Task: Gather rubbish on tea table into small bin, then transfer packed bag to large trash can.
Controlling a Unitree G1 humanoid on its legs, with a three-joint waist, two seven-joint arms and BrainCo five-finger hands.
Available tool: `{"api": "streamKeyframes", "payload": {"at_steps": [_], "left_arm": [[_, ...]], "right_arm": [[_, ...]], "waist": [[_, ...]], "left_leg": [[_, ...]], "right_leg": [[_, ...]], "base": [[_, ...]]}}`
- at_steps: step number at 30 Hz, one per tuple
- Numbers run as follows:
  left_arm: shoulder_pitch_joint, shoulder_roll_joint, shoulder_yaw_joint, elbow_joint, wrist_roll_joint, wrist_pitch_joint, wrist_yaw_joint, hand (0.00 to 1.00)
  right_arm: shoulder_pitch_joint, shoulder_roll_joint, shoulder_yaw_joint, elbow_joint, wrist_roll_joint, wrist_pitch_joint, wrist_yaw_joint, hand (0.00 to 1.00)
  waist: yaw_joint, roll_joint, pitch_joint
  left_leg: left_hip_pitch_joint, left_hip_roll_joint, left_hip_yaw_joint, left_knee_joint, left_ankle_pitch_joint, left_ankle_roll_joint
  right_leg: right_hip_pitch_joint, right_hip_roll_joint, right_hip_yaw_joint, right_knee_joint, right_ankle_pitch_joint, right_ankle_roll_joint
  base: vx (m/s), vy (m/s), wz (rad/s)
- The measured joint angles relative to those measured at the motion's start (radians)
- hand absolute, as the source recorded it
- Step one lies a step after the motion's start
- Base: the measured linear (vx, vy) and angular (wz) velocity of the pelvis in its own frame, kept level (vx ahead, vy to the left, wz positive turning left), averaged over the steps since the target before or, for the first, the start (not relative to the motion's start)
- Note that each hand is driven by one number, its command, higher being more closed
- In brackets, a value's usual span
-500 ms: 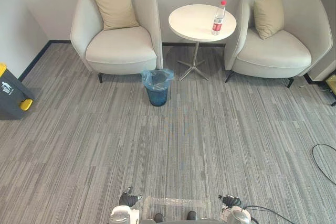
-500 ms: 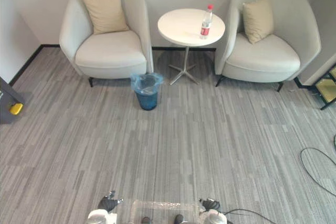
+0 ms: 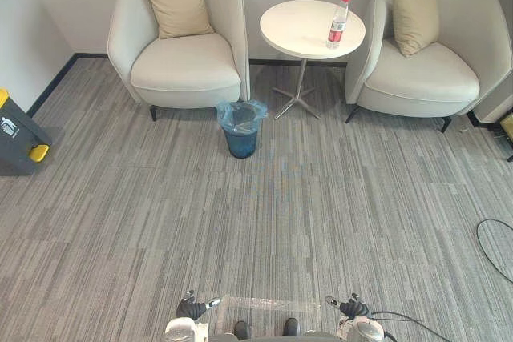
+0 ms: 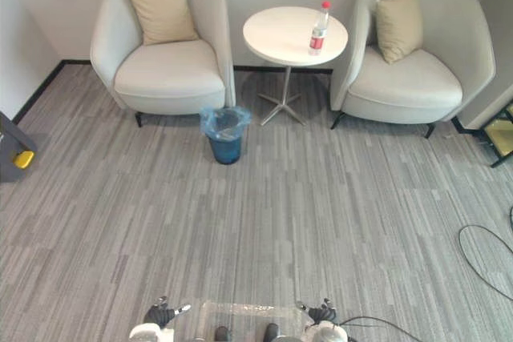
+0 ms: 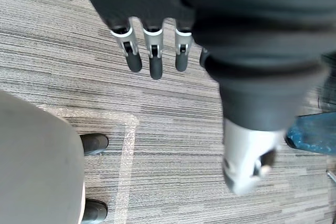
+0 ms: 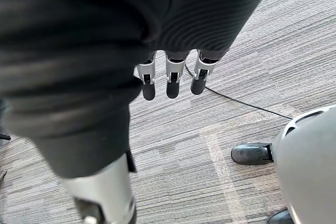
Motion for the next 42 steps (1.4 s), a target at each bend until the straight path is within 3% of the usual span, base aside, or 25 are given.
{"api": "streamKeyframes", "payload": {"at_steps": [18, 22, 25, 26, 28, 29, 31, 32, 33, 34, 35, 37, 39, 40, 41, 42], "left_arm": [[-0.010, 0.005, -0.027, 0.000, 0.030, 0.005, 0.000, 0.00], [-0.017, 0.008, -0.043, 0.000, 0.030, 0.012, 0.001, 0.00], [-0.024, 0.010, -0.043, -0.005, 0.029, 0.020, 0.001, 0.00], [-0.024, 0.012, -0.044, -0.011, 0.029, 0.023, 0.001, 0.00], [-0.031, 0.020, -0.042, -0.029, 0.029, 0.024, 0.001, 0.00], [-0.031, 0.022, -0.041, -0.040, 0.029, 0.024, 0.000, 0.00], [-0.028, 0.004, -0.019, -0.082, 0.026, 0.023, 0.003, 0.00], [-0.029, 0.002, -0.017, -0.084, 0.024, 0.024, 0.003, 0.00], [-0.029, 0.002, 0.002, -0.099, 0.018, 0.025, 0.005, 0.00], [-0.030, 0.002, 0.009, -0.101, 0.017, 0.024, 0.005, 0.00], [-0.036, 0.000, 0.012, -0.101, 0.006, 0.025, 0.006, 0.00], [-0.042, 0.001, 0.011, -0.104, -0.007, 0.023, 0.006, 0.00], [-0.042, -0.004, 0.007, -0.118, -0.010, 0.021, 0.007, 0.00], [-0.042, -0.009, 0.006, -0.117, -0.016, 0.020, 0.015, 0.00], [-0.040, -0.017, 0.009, -0.113, -0.023, 0.017, 0.024, 0.00], [-0.043, -0.020, 0.010, -0.112, -0.023, 0.014, 0.023, 0.00]], "right_arm": [[0.002, 0.000, -0.001, -0.004, 0.027, 0.008, 0.005, 0.00], [0.004, 0.003, -0.001, -0.010, 0.058, 0.008, 0.006, 0.00], [0.006, 0.003, -0.001, -0.012, 0.093, 0.005, 0.006, 0.00], [0.008, 0.003, 0.000, -0.014, 0.107, 0.003, 0.006, 0.00], [0.008, 0.008, 0.000, -0.017, 0.117, -0.004, 0.007, 0.00], [0.009, 0.010, -0.001, -0.019, 0.119, -0.005, 0.007, 0.00], [0.033, 0.004, 0.000, -0.068, 0.148, -0.008, 0.007, 0.00], [0.038, -0.001, 0.000, -0.077, 0.158, -0.008, 0.007, 0.00], [0.043, 0.011, 0.000, -0.090, 0.164, -0.008, 0.005, 0.00], [0.044, 0.011, -0.001, -0.089, 0.164, -0.007, 0.004, 0.00], [0.042, 0.010, -0.001, -0.084, 0.167, -0.004, -0.003, 0.00], [0.037, 0.011, -0.002, -0.076, 0.175, -0.003, -0.007, 0.00], [0.023, 0.009, -0.002, -0.068, 0.174, -0.003, -0.010, 0.00], [0.025, 0.007, -0.002, -0.066, 0.173, -0.003, -0.012, 0.00], [0.024, 0.004, 0.000, -0.066, 0.171, -0.005, -0.013, 0.00], [0.024, 0.006, 0.003, -0.066, 0.170, -0.004, -0.013, 0.00]], "waist": [[0.000, -0.001, 0.000], [-0.004, -0.006, 0.002], [-0.006, -0.008, 0.008], [-0.009, -0.011, 0.013], [-0.009, -0.024, 0.029], [-0.009, -0.027, 0.032], [-0.002, 0.004, 0.055], [-0.002, 0.010, 0.060], [0.001, 0.002, 0.068], [0.001, 0.001, 0.069], [0.000, -0.002, 0.079], [0.007, -0.009, 0.084], [0.014, -0.011, 0.086], [0.021, -0.004, 0.085], [0.033, 0.005, 0.083], [0.041, 0.002, 0.078]], "left_leg": [[-0.003, 0.003, 0.002, 0.004, -0.002, -0.003], [-0.026, 0.009, 0.002, 0.033, -0.022, -0.021], [-0.077, 0.027, 0.002, 0.169, -0.097, -0.027], [-0.110, 0.043, 0.009, 0.277, -0.142, -0.047], [-0.183, 0.066, 0.031, 0.474, -0.169, -0.078], [-0.215, 0.076, 0.035, 0.551, -0.169, -0.078], [-0.318, 0.154, 0.048, 0.836, -0.165, -0.076], [-0.333, 0.170, 0.047, 0.885, -0.157, -0.076], [-0.400, 0.188, 0.042, 1.017, -0.120, -0.070], [-0.408, 0.185, 0.038, 1.022, -0.142, -0.071], [-0.431, 0.165, 0.037, 0.987, -0.211, -0.067], [-0.476, 0.119, 0.046, 0.861, -0.238, -0.064], [-0.512, 0.060, 0.050, 0.649, -0.184, -0.072], [-0.502, 0.033, 0.041, 0.471, -0.104, -0.085], [-0.489, 0.034, 0.020, 0.372, -0.002, -0.045], [-0.485, 0.032, 0.020, 0.376, 0.026, -0.015]], "right_leg": [[-0.003, 0.001, 0.006, 0.002, -0.003, 0.003], [-0.016, 0.002, 0.002, 0.014, -0.017, 0.000], [-0.034, 0.000, -0.002, 0.083, -0.066, -0.008], [-0.034, 0.000, -0.002, 0.126, -0.101, -0.015], [-0.025, -0.003, 0.000, 0.152, -0.126, -0.027], [-0.023, -0.003, 0.002, 0.157, -0.132, -0.031], [-0.004, 0.034, 0.026, 0.184, -0.168, -0.050], [0.006, 0.042, 0.035, 0.187, -0.183, -0.058], [0.025, 0.045, 0.063, 0.198, -0.211, -0.082], [0.027, 0.042, 0.071, 0.202, -0.216, -0.085], [0.041, 0.032, 0.089, 0.203, -0.223, -0.089], [0.052, 0.001, 0.110, 0.199, -0.226, -0.088], [0.063, -0.027, 0.144, 0.174, -0.229, -0.087], [0.078, -0.032, 0.171, 0.152, -0.228, -0.086], [0.086, -0.021, 0.218, 0.143, -0.236, -0.073], [0.086, -0.022, 0.240, 0.149, -0.243, -0.062]], "base": [[-0.03, -0.013, -0.01], [0.00, -0.006, 0.01], [0.06, -0.043, 0.04], [0.11, -0.063, 0.03], [0.07, -0.082, 0.03], [0.07, -0.088, -0.10], [0.08, -0.055, -0.34], [0.16, -0.013, -0.43], [0.14, 0.002, -0.32], [0.25, -0.003, -0.43], [0.24, 0.007, -0.46], [0.29, 0.032, -0.50], [0.30, 0.076, -0.57], [0.40, 0.139, -0.86], [0.42, 0.161, -0.99], [0.46, 0.170, -0.95]]}}
